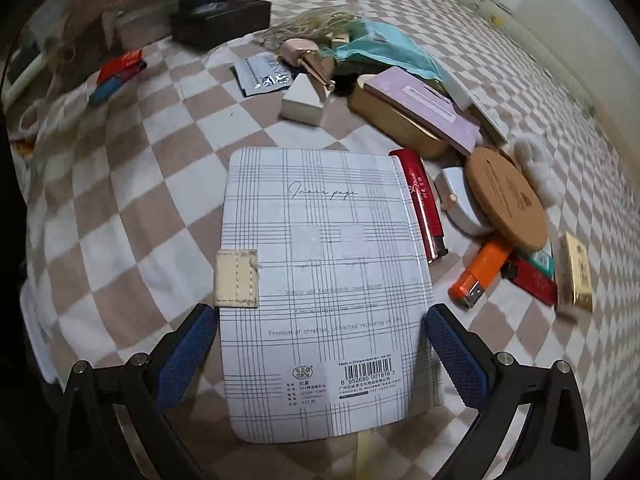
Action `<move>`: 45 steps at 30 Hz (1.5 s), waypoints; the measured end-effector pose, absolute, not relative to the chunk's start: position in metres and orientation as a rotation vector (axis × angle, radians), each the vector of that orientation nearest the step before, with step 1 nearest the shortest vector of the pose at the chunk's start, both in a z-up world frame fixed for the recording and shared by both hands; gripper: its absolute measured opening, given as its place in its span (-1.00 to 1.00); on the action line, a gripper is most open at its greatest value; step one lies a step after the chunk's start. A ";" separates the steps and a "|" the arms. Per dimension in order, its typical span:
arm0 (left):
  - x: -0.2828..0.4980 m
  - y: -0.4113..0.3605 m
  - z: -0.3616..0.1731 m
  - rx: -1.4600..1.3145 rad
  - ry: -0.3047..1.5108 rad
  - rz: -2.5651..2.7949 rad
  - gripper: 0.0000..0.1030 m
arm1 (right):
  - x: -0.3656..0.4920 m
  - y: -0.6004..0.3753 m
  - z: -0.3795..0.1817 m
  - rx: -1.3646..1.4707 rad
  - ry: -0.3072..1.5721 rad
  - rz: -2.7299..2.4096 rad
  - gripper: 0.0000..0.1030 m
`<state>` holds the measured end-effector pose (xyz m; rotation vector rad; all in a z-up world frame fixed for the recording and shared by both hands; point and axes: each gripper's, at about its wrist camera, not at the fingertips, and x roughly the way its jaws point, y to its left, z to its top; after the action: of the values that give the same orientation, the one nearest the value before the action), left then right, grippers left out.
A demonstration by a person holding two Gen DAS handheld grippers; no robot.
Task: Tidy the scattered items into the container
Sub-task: 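Move the right gripper toward the white notebook with the beige clasp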
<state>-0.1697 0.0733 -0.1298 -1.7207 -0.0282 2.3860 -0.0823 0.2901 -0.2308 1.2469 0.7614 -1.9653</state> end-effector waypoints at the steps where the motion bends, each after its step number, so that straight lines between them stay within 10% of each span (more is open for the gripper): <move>1: -0.172 0.073 -0.133 -1.735 -0.044 2.378 1.00 | -0.083 0.290 -0.230 1.237 0.762 -1.962 1.00; 29: -0.187 0.127 -0.166 -1.825 -0.067 2.207 1.00 | -0.050 0.325 -0.230 1.128 0.831 -2.114 1.00; 38: -0.176 0.129 -0.168 -1.827 0.000 2.193 1.00 | 0.017 0.316 -0.241 0.810 1.514 -2.252 1.00; 45: -0.169 0.126 -0.163 -1.807 -0.031 2.200 1.00 | 0.011 0.303 -0.245 0.757 1.652 -2.257 1.00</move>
<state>-0.1690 0.1263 -0.1628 -1.8071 -0.0307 2.2002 0.0107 0.3033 -0.2454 0.7572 1.6515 -2.2566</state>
